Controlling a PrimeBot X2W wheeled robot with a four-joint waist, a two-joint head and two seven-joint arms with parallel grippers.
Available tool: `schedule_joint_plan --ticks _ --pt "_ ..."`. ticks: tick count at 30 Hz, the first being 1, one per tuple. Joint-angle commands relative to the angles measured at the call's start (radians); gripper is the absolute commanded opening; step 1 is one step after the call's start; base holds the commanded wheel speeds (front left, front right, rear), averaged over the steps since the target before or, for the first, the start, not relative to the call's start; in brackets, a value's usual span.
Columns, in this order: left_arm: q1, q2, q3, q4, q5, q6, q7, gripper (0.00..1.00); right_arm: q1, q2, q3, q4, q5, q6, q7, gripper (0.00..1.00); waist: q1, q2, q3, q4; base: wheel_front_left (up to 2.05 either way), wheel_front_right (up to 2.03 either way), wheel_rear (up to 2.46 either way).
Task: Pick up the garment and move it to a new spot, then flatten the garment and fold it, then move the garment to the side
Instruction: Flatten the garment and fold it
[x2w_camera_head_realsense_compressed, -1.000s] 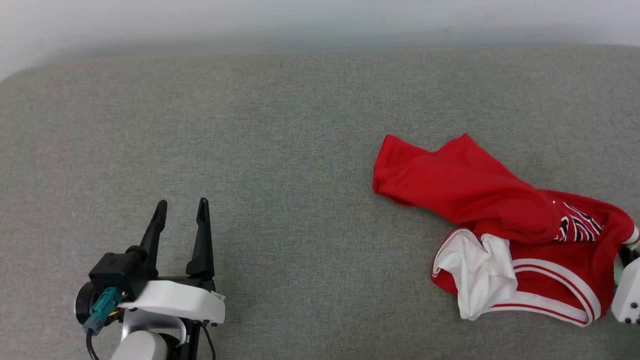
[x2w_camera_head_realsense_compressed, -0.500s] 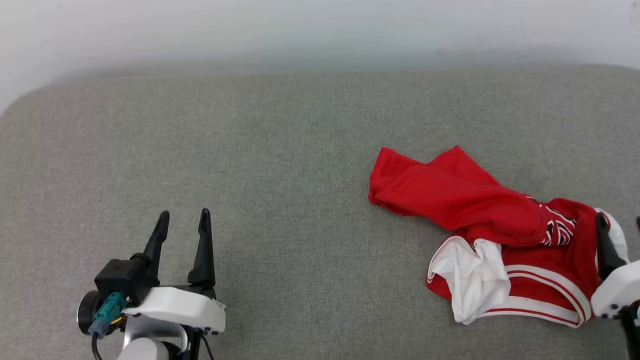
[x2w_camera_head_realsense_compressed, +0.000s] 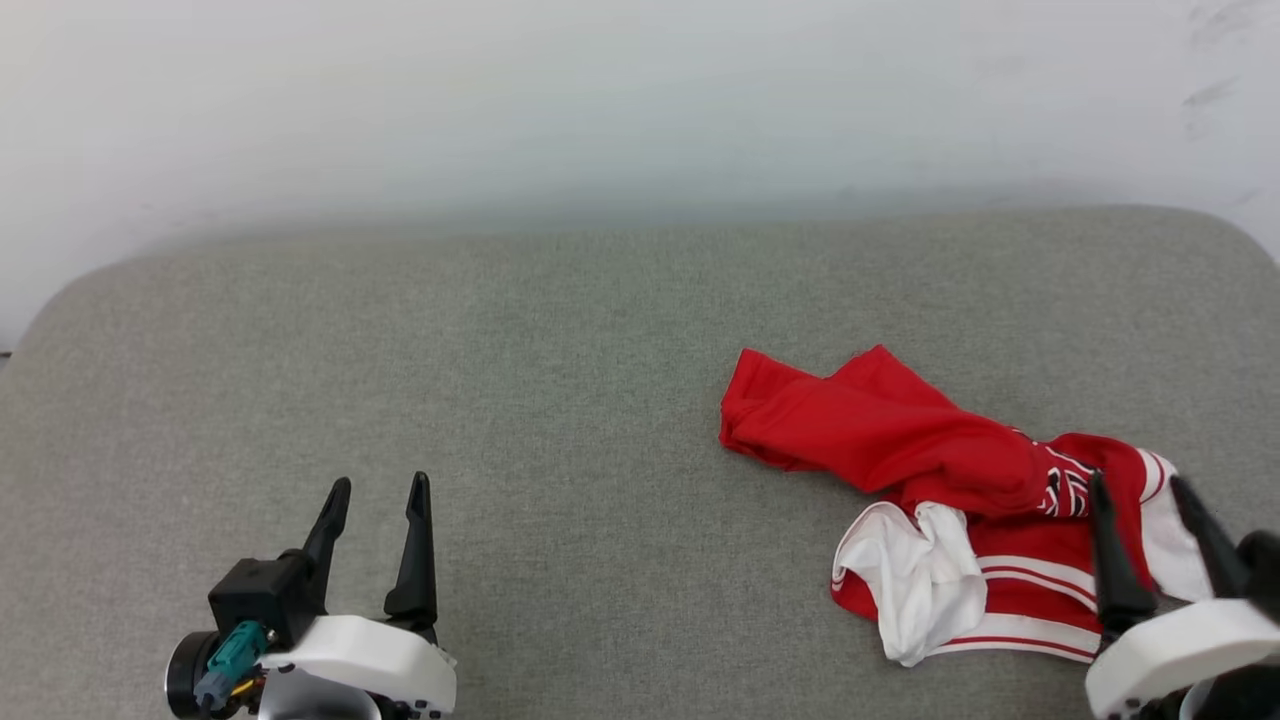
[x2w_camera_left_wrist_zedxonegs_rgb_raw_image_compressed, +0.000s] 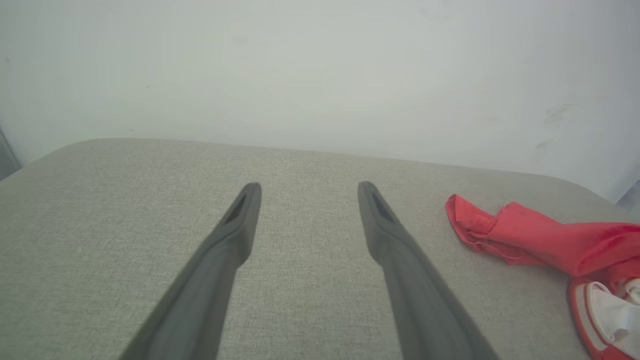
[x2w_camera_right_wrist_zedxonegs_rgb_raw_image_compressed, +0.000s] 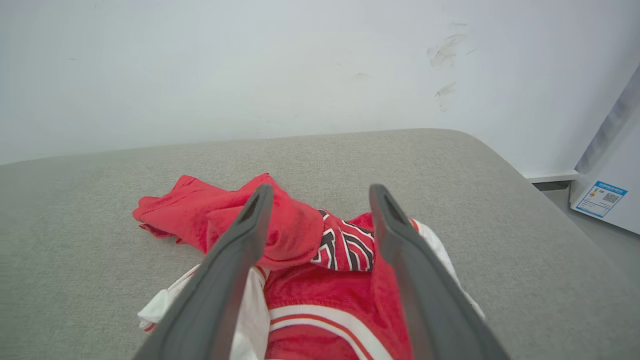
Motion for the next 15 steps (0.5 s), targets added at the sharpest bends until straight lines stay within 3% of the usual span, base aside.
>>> schedule_joint_plan --ticks 1,5,11,15 --pt "0.014 0.003 -0.004 -0.001 -0.004 0.002 0.002 1.0 0.022 0.005 0.008 -0.01 0.0 -0.001 0.01 1.0 0.0001 0.0 -0.016 -0.006 0.0 0.0 0.0" --pt "0.029 0.005 -0.008 -0.007 -0.005 0.008 0.009 1.0 0.081 0.013 0.039 -0.04 0.021 -0.001 0.066 1.0 0.0001 0.0 -0.037 -0.012 0.0 0.0 0.0" --pt "0.027 0.006 -0.016 -0.016 -0.005 0.011 0.018 1.0 0.124 0.015 0.077 0.004 0.09 -0.001 0.264 1.0 0.0001 0.0 -0.04 -0.013 0.0 0.0 0.0" --pt "0.011 0.004 -0.024 -0.018 -0.006 0.004 0.021 1.0 0.093 -0.028 0.111 0.046 0.124 -0.001 0.381 1.0 0.0001 0.0 -0.027 -0.001 0.0 0.0 0.0"
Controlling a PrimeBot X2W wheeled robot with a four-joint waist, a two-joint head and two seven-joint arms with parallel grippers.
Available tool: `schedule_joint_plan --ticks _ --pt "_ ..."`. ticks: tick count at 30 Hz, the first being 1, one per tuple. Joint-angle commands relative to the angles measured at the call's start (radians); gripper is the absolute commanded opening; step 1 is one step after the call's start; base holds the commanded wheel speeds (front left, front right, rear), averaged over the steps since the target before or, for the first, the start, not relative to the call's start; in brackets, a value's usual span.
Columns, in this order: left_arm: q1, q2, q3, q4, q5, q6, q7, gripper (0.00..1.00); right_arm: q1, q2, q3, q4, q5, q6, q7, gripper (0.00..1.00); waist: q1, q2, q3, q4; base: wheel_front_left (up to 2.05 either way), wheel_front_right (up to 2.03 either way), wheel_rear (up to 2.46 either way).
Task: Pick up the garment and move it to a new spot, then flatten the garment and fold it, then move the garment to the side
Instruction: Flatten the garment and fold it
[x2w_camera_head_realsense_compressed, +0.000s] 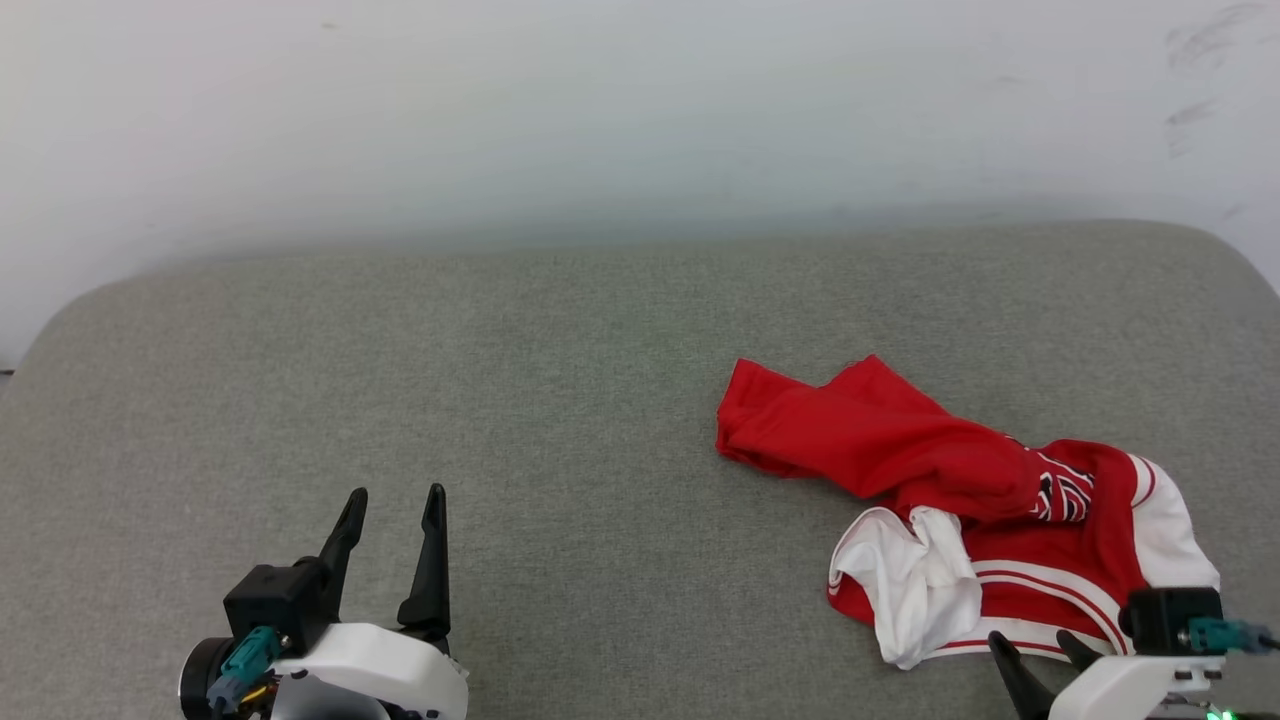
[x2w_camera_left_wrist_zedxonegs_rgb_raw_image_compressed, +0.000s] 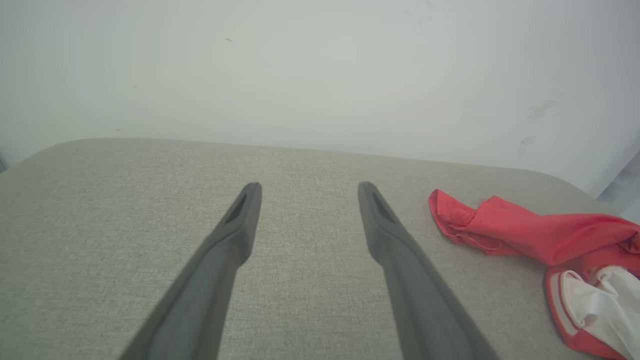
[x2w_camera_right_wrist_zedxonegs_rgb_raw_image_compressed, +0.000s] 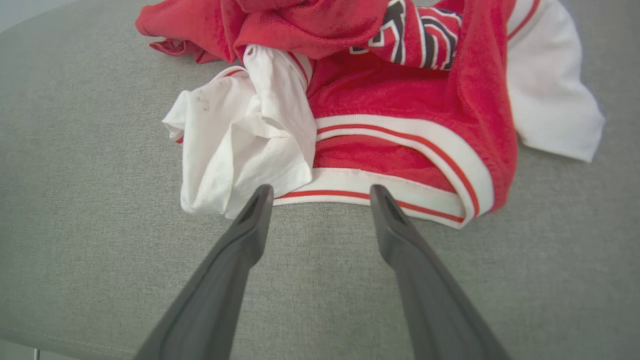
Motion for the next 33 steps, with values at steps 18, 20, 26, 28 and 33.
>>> schedule_joint_plan --ticks 18,20,26,28,33 --pt "-0.093 -0.025 -0.01 0.036 -0.003 -0.027 -0.036 1.0 -0.267 -0.148 0.164 0.166 0.092 -0.001 0.095 0.0 0.0002 -0.0001 0.122 0.091 0.0 0.0 0.0" --pt "-0.096 -0.028 -0.009 0.04 -0.003 -0.028 -0.039 1.0 -0.283 -0.151 0.185 0.142 0.093 -0.001 0.089 0.0 0.0002 -0.0001 0.126 0.093 0.0 0.0 0.0" --pt "-0.106 -0.025 -0.006 0.049 -0.001 -0.028 -0.044 1.0 -0.349 -0.112 0.304 0.059 0.12 -0.001 0.092 0.0 0.0002 -0.0001 0.138 0.087 0.0 0.0 0.0" --pt "-0.114 -0.025 -0.009 0.05 0.001 -0.03 -0.044 1.0 -0.375 -0.091 0.362 0.057 0.136 -0.001 0.094 0.0 0.0002 -0.0001 0.144 0.084 0.0 0.0 0.0" --pt "-0.134 -0.026 -0.017 0.058 0.002 -0.038 -0.043 1.0 -0.417 -0.044 0.491 0.123 0.187 -0.001 0.074 0.0 0.0002 -0.0001 0.157 0.086 0.0 0.0 0.0"
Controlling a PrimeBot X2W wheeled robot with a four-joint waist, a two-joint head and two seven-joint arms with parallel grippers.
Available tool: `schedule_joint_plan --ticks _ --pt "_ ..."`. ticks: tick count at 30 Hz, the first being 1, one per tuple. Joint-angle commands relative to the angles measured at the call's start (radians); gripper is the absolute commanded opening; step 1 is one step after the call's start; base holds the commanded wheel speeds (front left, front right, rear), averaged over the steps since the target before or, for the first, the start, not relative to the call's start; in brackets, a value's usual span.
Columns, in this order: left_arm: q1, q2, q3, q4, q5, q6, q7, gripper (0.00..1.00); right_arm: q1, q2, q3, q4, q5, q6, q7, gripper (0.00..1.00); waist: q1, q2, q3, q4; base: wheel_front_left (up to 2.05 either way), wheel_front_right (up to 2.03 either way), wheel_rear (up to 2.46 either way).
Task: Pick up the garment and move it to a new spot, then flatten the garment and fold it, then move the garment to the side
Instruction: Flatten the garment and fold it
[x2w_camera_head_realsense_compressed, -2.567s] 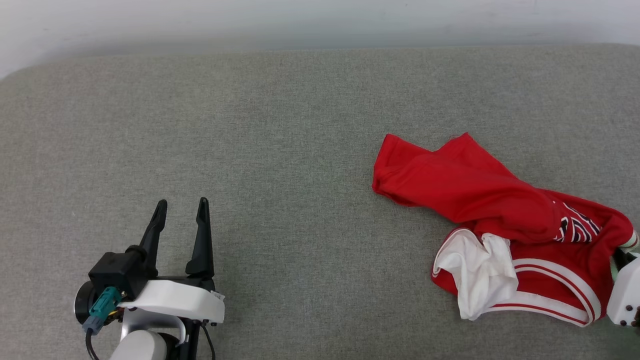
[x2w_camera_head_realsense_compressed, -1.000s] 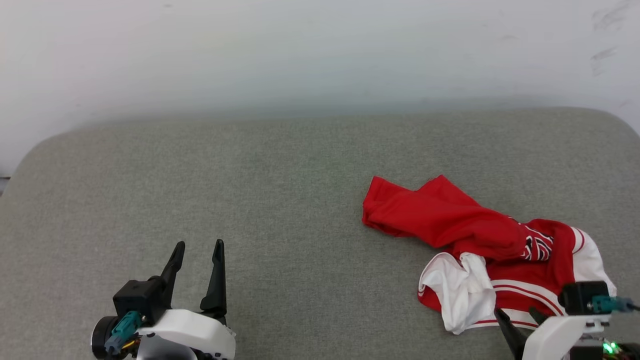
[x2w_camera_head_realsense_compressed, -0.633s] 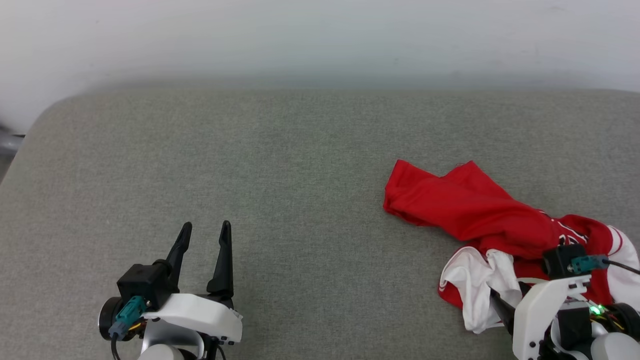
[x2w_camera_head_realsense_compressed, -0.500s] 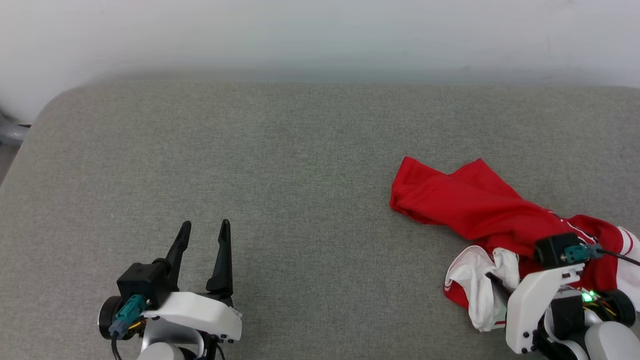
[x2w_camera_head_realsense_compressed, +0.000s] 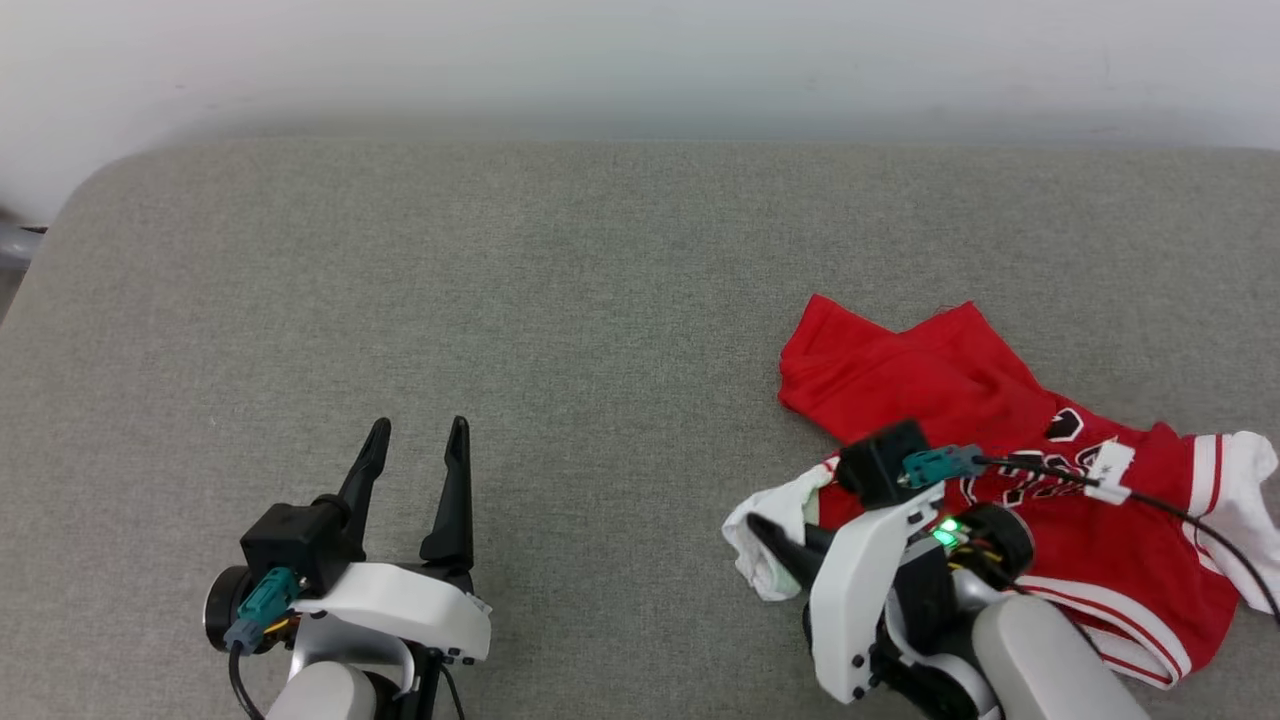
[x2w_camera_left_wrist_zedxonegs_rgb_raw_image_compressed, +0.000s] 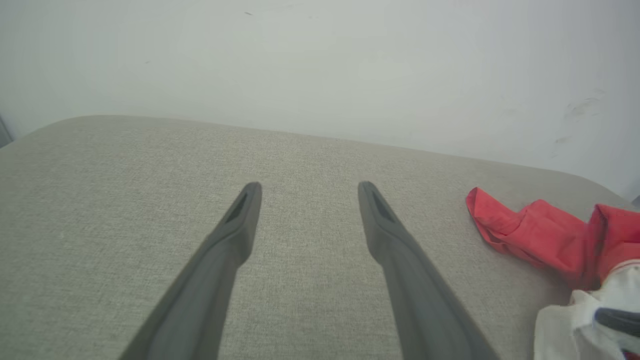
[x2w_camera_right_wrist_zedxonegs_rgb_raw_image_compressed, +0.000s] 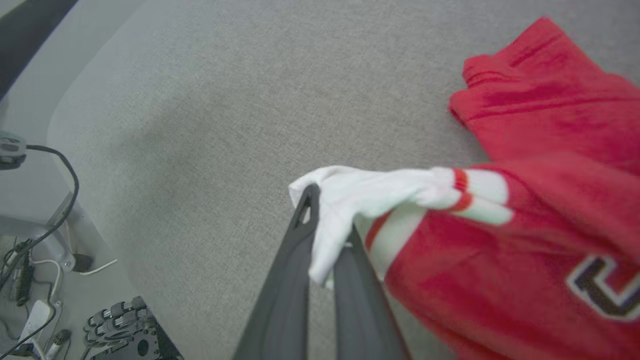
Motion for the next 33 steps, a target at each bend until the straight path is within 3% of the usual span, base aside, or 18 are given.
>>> schedule_joint_plan --ticks 1,3,4,5,12,20,33 --pt "-0.015 0.0 0.0 0.004 0.003 -0.004 -0.003 1.0 -0.015 0.007 0.021 0.029 0.011 -0.001 -0.012 0.0 -0.0001 0.0 0.003 0.002 0.0 0.0 0.0" --pt "-0.016 -0.001 -0.004 0.01 0.002 -0.007 -0.003 1.0 -0.022 0.015 0.038 0.07 0.032 -0.001 -0.033 0.0 -0.0001 0.0 0.007 0.005 0.0 0.0 0.0" --pt "-0.017 -0.001 -0.004 0.012 0.001 -0.007 -0.004 1.0 -0.026 0.017 0.045 0.088 0.033 -0.001 -0.051 0.32 -0.0001 0.0 0.007 0.006 0.0 0.0 0.0" --pt "-0.016 -0.001 -0.004 0.014 -0.001 -0.007 -0.004 1.0 -0.03 0.018 0.045 0.1 0.033 -0.001 -0.078 1.0 -0.0001 0.0 0.008 0.006 0.0 0.0 0.0" --pt "0.006 0.002 -0.005 0.032 -0.007 -0.004 -0.006 1.0 -0.007 0.025 0.006 0.094 -0.007 -0.001 -0.304 1.0 -0.0001 0.0 -0.014 -0.004 0.0 0.0 0.0" --pt "0.02 0.003 -0.012 0.041 -0.012 -0.002 -0.003 1.0 0.049 0.022 -0.085 -0.024 -0.094 -0.001 -0.467 1.0 -0.0001 0.0 -0.066 -0.036 0.0 0.0 0.0" --pt "-0.019 -0.005 -0.104 0.038 0.025 -0.037 0.053 1.0 0.212 0.063 -0.4 -0.217 -0.264 -0.001 -0.499 1.0 -0.0001 0.0 -0.108 -0.084 0.0 0.0 0.0"
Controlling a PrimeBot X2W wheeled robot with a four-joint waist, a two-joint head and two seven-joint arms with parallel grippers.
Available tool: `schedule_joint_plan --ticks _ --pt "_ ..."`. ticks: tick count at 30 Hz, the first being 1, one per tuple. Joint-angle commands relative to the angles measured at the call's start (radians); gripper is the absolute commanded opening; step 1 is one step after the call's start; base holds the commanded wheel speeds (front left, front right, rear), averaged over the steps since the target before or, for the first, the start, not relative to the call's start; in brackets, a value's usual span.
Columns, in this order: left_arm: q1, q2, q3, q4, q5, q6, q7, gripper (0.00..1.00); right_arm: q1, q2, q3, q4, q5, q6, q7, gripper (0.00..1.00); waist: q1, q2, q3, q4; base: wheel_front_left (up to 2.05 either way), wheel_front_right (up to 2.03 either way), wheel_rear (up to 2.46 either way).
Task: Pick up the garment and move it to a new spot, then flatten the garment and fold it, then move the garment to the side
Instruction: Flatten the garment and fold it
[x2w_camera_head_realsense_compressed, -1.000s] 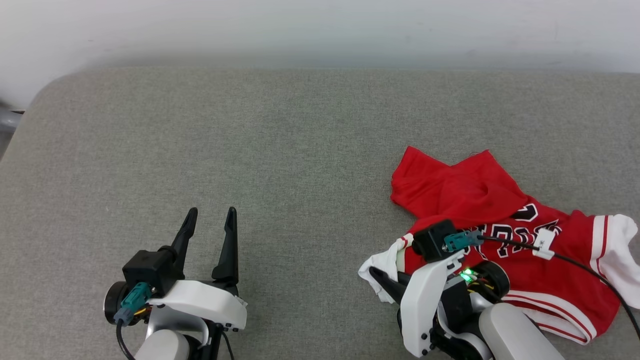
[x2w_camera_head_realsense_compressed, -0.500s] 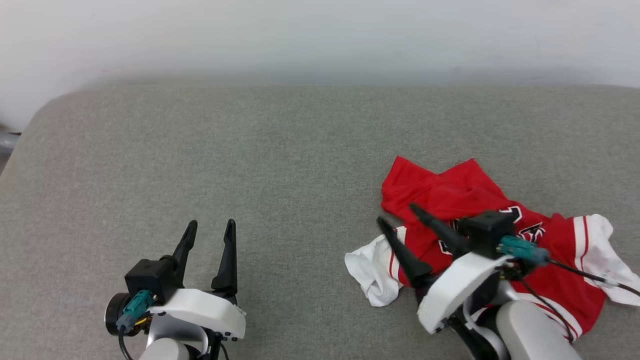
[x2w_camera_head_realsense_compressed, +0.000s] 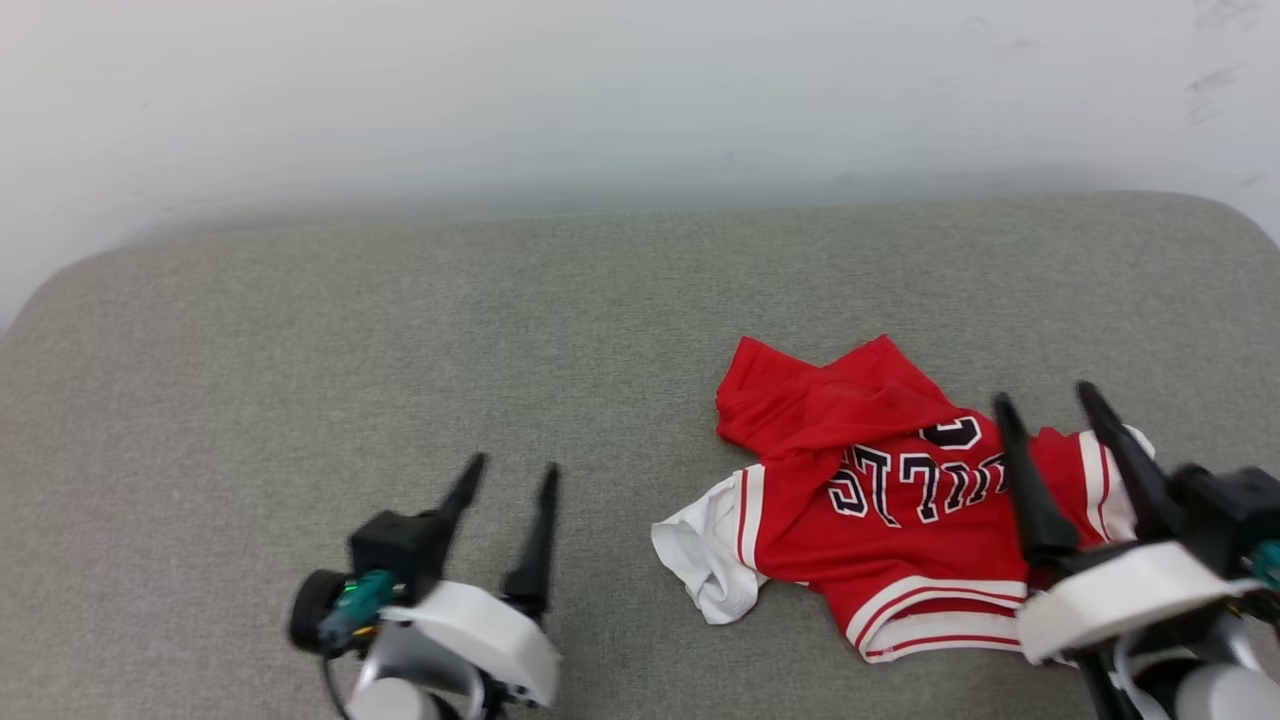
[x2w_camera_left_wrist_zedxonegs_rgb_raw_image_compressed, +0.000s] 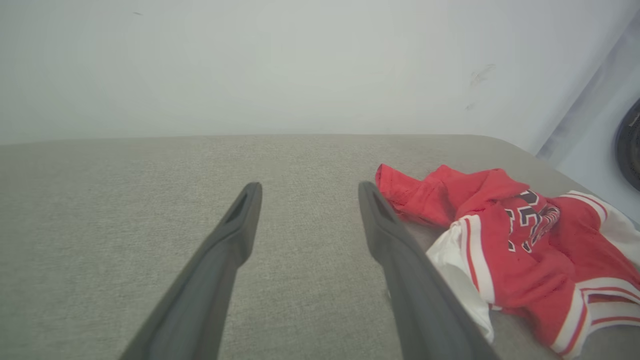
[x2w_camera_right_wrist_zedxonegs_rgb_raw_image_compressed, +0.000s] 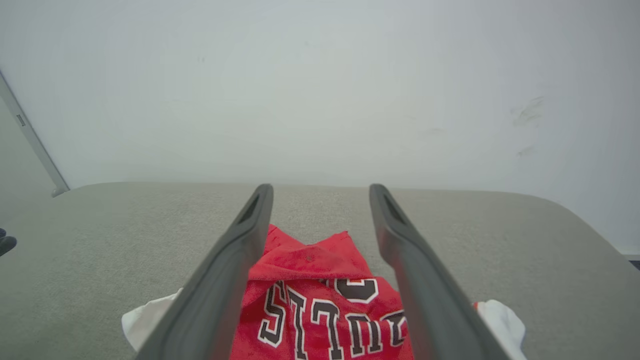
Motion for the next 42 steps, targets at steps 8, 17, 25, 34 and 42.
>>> schedule_joint_plan --ticks 8,17,25,34,42 --pt "-0.068 -0.042 -0.164 0.005 -0.013 -0.107 0.228 1.0 0.106 0.025 -0.073 -0.119 -0.036 -0.001 0.038 1.0 0.0001 0.0 0.01 -0.059 0.0 0.0 0.0" --pt "-0.176 -0.009 -0.292 0.075 0.013 -0.179 0.498 1.0 0.114 0.028 -0.075 -0.143 0.006 -0.001 0.015 1.0 0.0001 0.0 0.072 -0.123 0.0 0.0 0.0" --pt "-0.297 0.023 -0.361 0.204 0.025 -0.214 0.641 1.0 0.076 0.028 -0.052 -0.107 0.048 -0.001 -0.022 1.0 0.0001 0.0 0.137 -0.166 0.0 0.0 0.0" --pt "-0.343 0.059 -0.461 0.284 -0.047 -0.231 0.74 0.0 0.06 0.028 -0.044 -0.068 0.066 -0.001 -0.047 1.0 0.0001 0.0 0.161 -0.187 0.0 0.0 0.0" --pt "-0.333 0.107 -0.379 0.19 -0.083 -0.185 0.616 0.0 0.076 0.027 -0.069 -0.051 0.073 -0.001 -0.04 1.0 0.0001 0.0 0.119 -0.149 0.0 0.0 0.0"
